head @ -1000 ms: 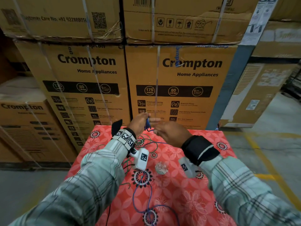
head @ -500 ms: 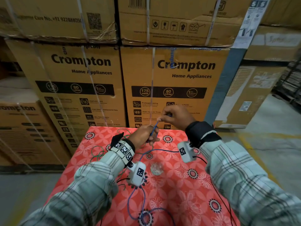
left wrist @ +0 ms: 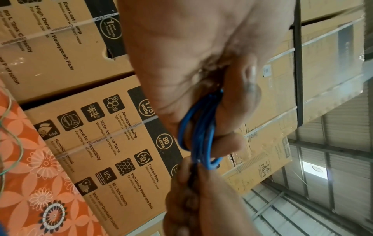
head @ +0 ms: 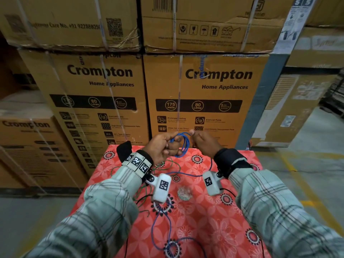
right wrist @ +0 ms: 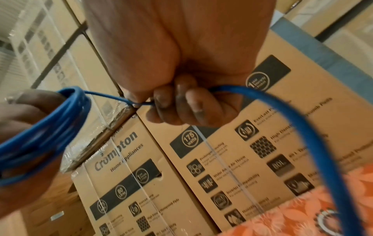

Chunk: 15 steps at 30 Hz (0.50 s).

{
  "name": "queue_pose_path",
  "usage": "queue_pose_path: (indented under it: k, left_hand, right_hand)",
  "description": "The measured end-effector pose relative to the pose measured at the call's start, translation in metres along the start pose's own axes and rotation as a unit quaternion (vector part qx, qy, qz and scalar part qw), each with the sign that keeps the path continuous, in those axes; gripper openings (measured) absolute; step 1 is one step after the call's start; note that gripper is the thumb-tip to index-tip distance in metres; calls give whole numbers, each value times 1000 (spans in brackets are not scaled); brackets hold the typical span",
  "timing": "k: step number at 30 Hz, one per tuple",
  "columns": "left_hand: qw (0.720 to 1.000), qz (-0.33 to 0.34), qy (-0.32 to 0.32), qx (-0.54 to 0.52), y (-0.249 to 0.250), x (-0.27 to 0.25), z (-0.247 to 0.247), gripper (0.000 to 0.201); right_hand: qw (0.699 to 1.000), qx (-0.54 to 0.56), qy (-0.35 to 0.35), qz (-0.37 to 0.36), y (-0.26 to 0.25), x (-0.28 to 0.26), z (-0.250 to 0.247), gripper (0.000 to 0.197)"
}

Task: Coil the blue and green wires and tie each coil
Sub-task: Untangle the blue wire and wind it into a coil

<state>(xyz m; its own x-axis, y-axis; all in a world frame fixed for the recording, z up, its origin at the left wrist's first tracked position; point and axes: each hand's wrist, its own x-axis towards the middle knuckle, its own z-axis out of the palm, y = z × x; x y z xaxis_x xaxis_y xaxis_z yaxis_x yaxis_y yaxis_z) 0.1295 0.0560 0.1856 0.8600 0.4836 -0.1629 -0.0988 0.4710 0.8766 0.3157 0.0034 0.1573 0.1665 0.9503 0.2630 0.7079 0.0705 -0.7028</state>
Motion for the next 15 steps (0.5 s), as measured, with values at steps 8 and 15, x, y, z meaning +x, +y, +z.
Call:
queue_pose_path:
  k: [8, 15]
  left_hand:
    - [996, 30, 60, -55, -2, 4, -8, 39]
    - [999, 17, 23, -30, -5, 4, -15, 37]
  right_hand:
    - [997, 60, 33, 38, 20, -9, 21, 43]
    - [984, 157, -70, -54, -18, -11, -4, 24]
